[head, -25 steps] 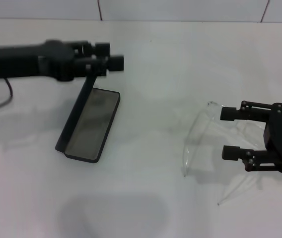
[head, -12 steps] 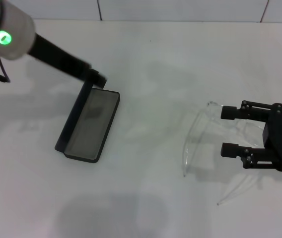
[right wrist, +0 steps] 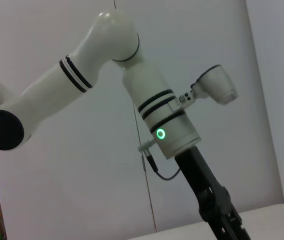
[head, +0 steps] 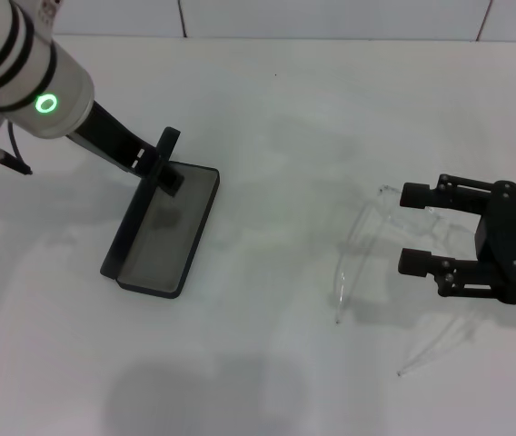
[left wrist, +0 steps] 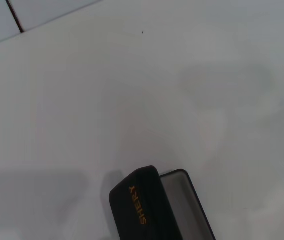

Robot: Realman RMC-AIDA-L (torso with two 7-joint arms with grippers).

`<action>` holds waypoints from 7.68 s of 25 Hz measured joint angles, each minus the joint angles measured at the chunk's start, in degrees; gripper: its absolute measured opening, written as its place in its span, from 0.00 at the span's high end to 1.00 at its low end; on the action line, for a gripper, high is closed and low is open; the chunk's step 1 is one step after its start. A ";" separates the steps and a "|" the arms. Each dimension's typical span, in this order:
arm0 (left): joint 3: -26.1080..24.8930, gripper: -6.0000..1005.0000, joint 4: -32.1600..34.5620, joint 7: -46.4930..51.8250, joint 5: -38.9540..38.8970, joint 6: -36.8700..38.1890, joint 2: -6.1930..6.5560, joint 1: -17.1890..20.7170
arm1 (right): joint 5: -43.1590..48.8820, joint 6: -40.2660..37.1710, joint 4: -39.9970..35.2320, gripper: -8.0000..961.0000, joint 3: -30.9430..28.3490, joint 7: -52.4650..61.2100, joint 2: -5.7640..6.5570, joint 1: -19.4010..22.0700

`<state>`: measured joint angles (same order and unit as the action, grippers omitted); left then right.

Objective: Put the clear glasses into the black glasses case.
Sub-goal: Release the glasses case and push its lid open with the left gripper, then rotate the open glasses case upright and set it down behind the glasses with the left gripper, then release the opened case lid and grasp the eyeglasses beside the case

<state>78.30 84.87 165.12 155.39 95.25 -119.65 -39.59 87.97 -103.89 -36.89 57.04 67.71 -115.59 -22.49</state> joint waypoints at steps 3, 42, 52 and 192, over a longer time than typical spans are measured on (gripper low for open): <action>0.02 0.32 -2.14 0.02 0.10 -1.37 0.02 -0.22 | -0.25 0.04 0.52 0.22 0.00 -0.33 0.02 -0.07; 4.52 0.53 -9.87 -1.56 2.15 -7.28 -0.05 -1.71 | -0.44 0.81 4.08 0.22 0.00 -2.81 0.07 -0.44; 4.58 0.80 -8.91 -2.32 2.25 -7.27 -0.06 -1.55 | -0.76 0.82 4.21 0.22 -0.52 -2.93 0.08 -0.26; -6.32 0.42 -33.14 -102.70 -79.17 -4.90 0.10 29.95 | 64.70 16.87 -10.37 0.26 9.39 71.84 -0.49 -32.91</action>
<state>71.98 51.73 62.42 76.23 90.34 -119.54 -9.64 152.67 -87.03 -47.26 66.43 139.55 -116.09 -55.40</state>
